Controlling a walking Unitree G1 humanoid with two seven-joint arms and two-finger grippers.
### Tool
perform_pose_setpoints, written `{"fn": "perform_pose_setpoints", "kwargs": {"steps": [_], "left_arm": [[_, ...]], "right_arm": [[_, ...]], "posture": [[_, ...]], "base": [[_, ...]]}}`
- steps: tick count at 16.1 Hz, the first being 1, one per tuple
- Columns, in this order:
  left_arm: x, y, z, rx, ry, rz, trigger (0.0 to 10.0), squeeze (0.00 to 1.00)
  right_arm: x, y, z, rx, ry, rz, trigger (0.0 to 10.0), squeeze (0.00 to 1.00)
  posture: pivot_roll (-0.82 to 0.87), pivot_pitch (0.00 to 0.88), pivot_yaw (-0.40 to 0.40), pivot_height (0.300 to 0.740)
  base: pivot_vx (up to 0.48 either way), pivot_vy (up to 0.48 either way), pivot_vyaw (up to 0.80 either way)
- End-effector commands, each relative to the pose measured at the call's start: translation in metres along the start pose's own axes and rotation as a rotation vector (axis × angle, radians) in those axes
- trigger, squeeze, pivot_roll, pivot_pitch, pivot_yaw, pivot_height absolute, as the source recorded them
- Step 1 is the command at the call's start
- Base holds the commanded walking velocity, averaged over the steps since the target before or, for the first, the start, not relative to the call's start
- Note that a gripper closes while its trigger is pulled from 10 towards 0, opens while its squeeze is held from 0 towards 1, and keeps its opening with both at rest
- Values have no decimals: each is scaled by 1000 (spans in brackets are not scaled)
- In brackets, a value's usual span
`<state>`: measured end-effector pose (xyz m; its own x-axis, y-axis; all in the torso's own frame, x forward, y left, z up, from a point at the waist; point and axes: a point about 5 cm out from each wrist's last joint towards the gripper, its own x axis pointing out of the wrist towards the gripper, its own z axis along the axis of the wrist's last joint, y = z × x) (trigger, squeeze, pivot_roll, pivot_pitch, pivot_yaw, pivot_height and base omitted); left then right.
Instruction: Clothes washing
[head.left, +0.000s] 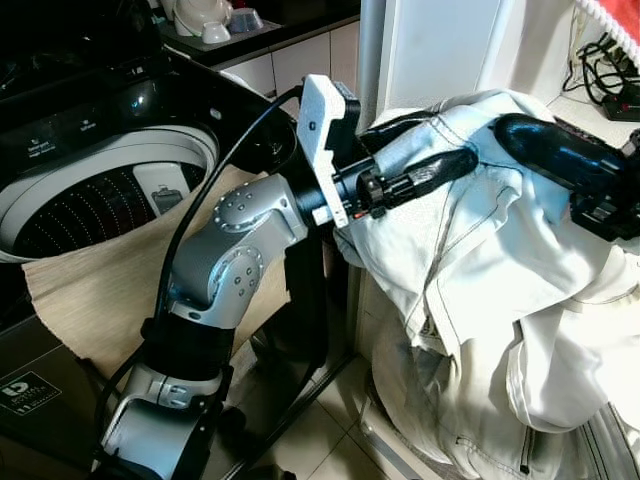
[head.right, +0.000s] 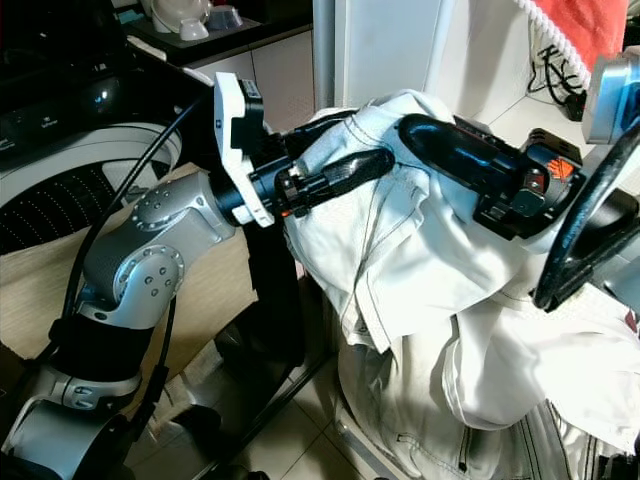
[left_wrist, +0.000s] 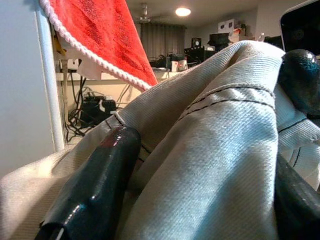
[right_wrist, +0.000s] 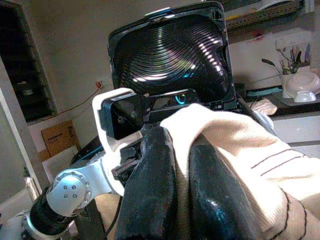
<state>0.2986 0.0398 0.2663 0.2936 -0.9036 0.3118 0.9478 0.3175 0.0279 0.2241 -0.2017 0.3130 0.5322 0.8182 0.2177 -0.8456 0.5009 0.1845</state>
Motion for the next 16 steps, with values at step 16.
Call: {"fn": "perform_pose_setpoints", "kwargs": {"steps": [16], "left_arm": [[-16, 19, -6, 7, -19, 280, 0, 0]], "right_arm": [[6, 4, 4, -32, -25, 31, 0, 0]], "posture": [[-201, 0, 66, 740]], "base": [[0, 0, 0]]}}
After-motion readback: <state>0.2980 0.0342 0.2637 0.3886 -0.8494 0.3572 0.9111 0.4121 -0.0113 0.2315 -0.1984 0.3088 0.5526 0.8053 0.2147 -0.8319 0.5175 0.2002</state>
